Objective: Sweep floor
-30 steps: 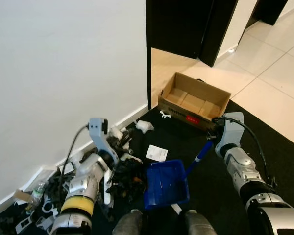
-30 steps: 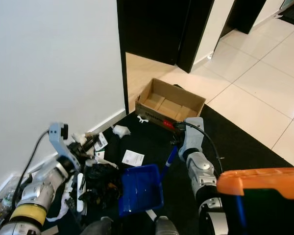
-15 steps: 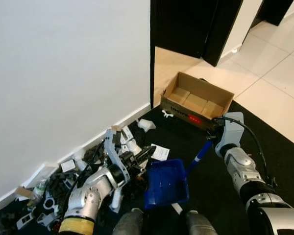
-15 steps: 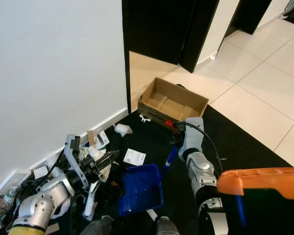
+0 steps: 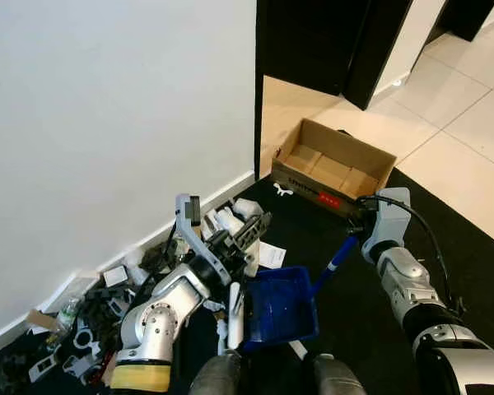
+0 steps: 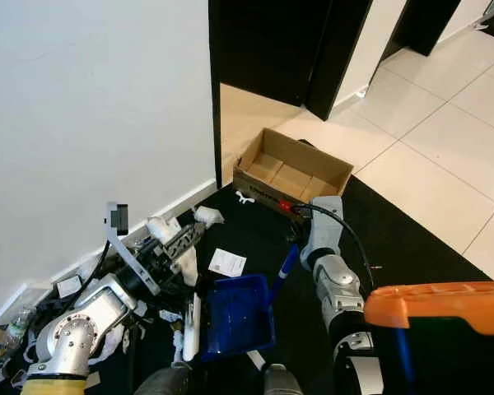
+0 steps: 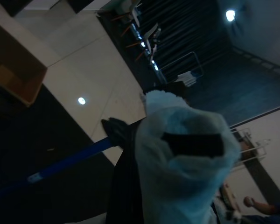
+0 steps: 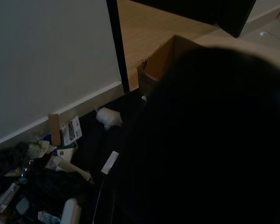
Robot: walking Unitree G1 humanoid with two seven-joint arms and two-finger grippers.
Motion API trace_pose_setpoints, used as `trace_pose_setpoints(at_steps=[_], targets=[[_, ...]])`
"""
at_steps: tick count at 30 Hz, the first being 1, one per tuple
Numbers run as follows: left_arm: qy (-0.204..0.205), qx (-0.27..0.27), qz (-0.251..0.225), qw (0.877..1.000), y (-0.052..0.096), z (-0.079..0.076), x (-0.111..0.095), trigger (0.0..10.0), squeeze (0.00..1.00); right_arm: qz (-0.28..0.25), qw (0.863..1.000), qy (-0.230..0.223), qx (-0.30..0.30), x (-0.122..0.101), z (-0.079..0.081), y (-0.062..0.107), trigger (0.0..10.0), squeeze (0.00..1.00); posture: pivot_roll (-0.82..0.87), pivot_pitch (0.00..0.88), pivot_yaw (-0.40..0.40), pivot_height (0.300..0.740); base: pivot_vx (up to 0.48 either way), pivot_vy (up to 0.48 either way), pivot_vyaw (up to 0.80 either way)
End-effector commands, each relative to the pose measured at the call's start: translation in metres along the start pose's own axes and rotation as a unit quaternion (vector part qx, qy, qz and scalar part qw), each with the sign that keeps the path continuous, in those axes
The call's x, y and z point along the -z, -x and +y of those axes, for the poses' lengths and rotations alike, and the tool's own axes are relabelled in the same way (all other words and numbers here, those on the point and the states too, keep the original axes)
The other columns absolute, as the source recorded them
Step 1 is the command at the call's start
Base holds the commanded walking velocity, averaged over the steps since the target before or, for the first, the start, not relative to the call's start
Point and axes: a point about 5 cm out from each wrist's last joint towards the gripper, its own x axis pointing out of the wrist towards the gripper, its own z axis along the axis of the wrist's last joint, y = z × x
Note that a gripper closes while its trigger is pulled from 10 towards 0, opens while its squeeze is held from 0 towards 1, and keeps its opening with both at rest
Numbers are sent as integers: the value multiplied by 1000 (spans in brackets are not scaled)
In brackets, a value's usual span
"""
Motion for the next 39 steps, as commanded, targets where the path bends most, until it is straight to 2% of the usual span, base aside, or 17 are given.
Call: trace_pose_setpoints(at_steps=[1, 5, 8, 12, 13, 14, 17, 18, 19, 25, 26, 30, 32, 35, 37, 38, 39], targets=[[12, 44, -5, 999, -8, -16, 0, 10000, 0, 5, 1000, -8, -5, 4, 4, 1, 10000, 0, 125, 164, -2, 740, 0, 0, 0], [0, 54, 14, 998, -7, -21, -1, 10000, 0, 5, 1000, -8, -5, 4, 4, 0, 10000, 0, 127, 161, 1, 740, 0, 0, 0], [-39, 60, 37, 997, -3, -24, -11, 10000, 0, 4, 1000, -8, -4, 3, 3, 0, 10000, 0, 128, 160, 3, 740, 0, 0, 0], [-168, 46, 69, 982, 7, -26, -47, 10000, 0, 4, 1000, -8, -1, 3, 1, 1, 10000, 0, 132, 160, 6, 740, 0, 0, 0], [-168, 46, 69, 982, 7, -26, -47, 10000, 0, 4, 1000, -8, -1, 3, 1, 1, 10000, 0, 132, 160, 6, 740, 0, 0, 0], [-239, 30, 57, 969, 12, -29, -82, 10000, 0, 4, 1000, -9, 1, 4, 1, 1, 10000, 0, 135, 161, 8, 740, 0, 0, 0], [-279, 25, 52, 959, 15, -34, -102, 10000, 0, 5, 1000, -10, 1, 4, 0, 2, 10000, 0, 139, 163, 7, 740, 0, 0, 0], [-329, 18, 57, 943, 20, -39, -122, 10000, 0, 6, 1000, -11, 1, 5, 1, 2, 10000, 0, 144, 168, 8, 740, 0, 0, 0], [-329, 18, 57, 943, 20, -39, -122, 10000, 0, 6, 1000, -11, 1, 5, 1, 2, 10000, 0, 144, 168, 8, 740, 0, 0, 0], [-410, -3, 68, 910, 25, -47, -157, 10000, 0, 9, 1000, -13, -1, 8, 3, 2, 10000, 0, 148, 182, 7, 740, 0, 0, 0], [-410, -3, 68, 910, 25, -47, -157, 10000, 0, 9, 1000, -13, -1, 8, 3, 2, 10000, 0, 148, 182, 7, 740, 0, 0, 0], [-440, -26, 85, 894, 26, -38, -165, 10000, 0, 10, 1000, -13, -1, 9, 4, 3, 10000, 0, 144, 186, 9, 740, 0, 0, 0], [-449, -49, 86, 888, 24, -19, -166, 10000, 0, 10, 1000, -13, 0, 9, 3, 3, 10000, 0, 137, 192, 10, 740, 0, 0, 0], [-449, -56, 83, 888, 23, -11, -164, 10000, 0, 10, 1000, -13, 0, 10, 2, 4, 10000, 0, 137, 192, 10, 740, 0, 0, 0], [-441, -72, 77, 891, 19, 12, -153, 10000, 0, 11, 1000, -13, 0, 11, 2, 5, 10000, 0, 134, 220, 6, 740, 0, 0, 0], [-441, -72, 77, 891, 19, 12, -153, 10000, 0, 11, 1000, -13, 0, 11, 2, 5, 10000, 0, 134, 220, 6, 740, 0, 0, 0], [-435, -82, 79, 893, 17, 23, -145, 10000, 0, 12, 1000, -13, 0, 12, 2, 6, 10000, 0, 128, 231, 8, 740, 0, 0, 0]])
